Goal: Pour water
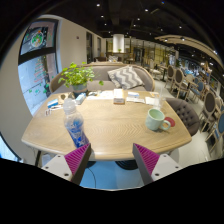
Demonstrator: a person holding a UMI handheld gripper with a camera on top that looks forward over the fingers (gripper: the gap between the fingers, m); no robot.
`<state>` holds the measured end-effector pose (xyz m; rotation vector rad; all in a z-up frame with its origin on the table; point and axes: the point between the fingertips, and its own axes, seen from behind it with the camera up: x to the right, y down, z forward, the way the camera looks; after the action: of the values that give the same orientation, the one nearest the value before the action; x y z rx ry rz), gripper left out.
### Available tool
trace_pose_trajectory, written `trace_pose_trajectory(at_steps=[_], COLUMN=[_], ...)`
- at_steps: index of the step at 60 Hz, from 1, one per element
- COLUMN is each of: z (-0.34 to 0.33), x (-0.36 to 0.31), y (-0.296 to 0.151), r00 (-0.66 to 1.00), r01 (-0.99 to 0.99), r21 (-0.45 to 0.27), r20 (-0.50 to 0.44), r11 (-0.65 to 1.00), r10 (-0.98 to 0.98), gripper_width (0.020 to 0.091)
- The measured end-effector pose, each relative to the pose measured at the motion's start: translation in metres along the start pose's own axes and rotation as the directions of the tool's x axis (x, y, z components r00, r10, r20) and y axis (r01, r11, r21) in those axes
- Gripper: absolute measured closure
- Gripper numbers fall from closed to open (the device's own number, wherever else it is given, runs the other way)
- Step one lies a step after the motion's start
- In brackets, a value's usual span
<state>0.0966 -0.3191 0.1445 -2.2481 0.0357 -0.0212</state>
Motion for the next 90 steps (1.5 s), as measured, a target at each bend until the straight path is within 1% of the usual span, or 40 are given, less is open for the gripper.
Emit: trace_pose_trajectory(at_steps=[5,8,15,21,27,29,31,34,37,40,44,49,55,58,59,65,72,76,82,85,90], z=[0.01,0.02,0.051,0.081,0.11,0.119,0.126,0.135,0.141,0.144,0.146,0.148,0.148,0.148,0.149,0.143,0.127,0.116,0.101,0.097,0.094], x=[-0.041,-0.065,-0.107,-0.124,-0.129,-0.131,-0.132,-0.131,-0.131,-0.128,-0.129,-0.131,-0.131,-0.131,-0.132,-0.129,-0.124,-0.12,-0.096,-0.086,-0.06], y=[0.008,0.007,0.001,-0.012,-0.024,-0.027,-0.028,-0.03,-0.035,-0.037,-0.039,-0.04,-0.039,-0.04,-0.041,-0.048,-0.083,-0.111,-0.157,-0.181,-0.212], r00=[0.999,0.997,0.995,0.996,0.998,0.998,0.999,0.999,0.999,0.999,1.0,1.0,1.0,1.0,0.999,0.999,0.987,0.953,0.841,0.761,0.565], r01=[-0.022,-0.029,-0.031,-0.023,-0.017,-0.019,-0.021,-0.022,-0.024,-0.025,-0.011,-0.009,-0.001,0.008,0.012,0.012,-0.127,-0.268,-0.496,-0.599,-0.766], r21=[0.02,0.043,0.098,0.144,0.182,0.19,0.194,0.208,0.224,0.241,0.244,0.249,0.24,0.232,0.231,0.227,0.233,0.225,0.203,0.172,0.068], r20=[0.045,0.07,0.099,0.09,0.059,0.055,0.053,0.044,0.043,0.031,0.023,0.024,0.026,0.027,0.03,0.041,0.126,0.208,0.354,0.427,0.546], r11=[1.0,0.999,0.995,0.989,0.983,0.982,0.981,0.978,0.974,0.97,0.97,0.969,0.971,0.973,0.973,0.974,0.964,0.937,0.845,0.782,0.639], r10=[0.021,0.026,0.021,0.01,0.006,0.009,0.011,0.013,0.015,0.018,0.006,0.003,-0.006,-0.015,-0.019,-0.022,0.1,0.223,0.409,0.489,0.619], gripper_width=[0.0245,0.0245,0.0243,0.0241,0.0262,0.0287,0.034,0.0447,0.0598,0.061,0.0636,0.069,0.0745,0.0747,0.0775,0.0776,0.0777,0.0776,0.0777,0.0778,0.0779])
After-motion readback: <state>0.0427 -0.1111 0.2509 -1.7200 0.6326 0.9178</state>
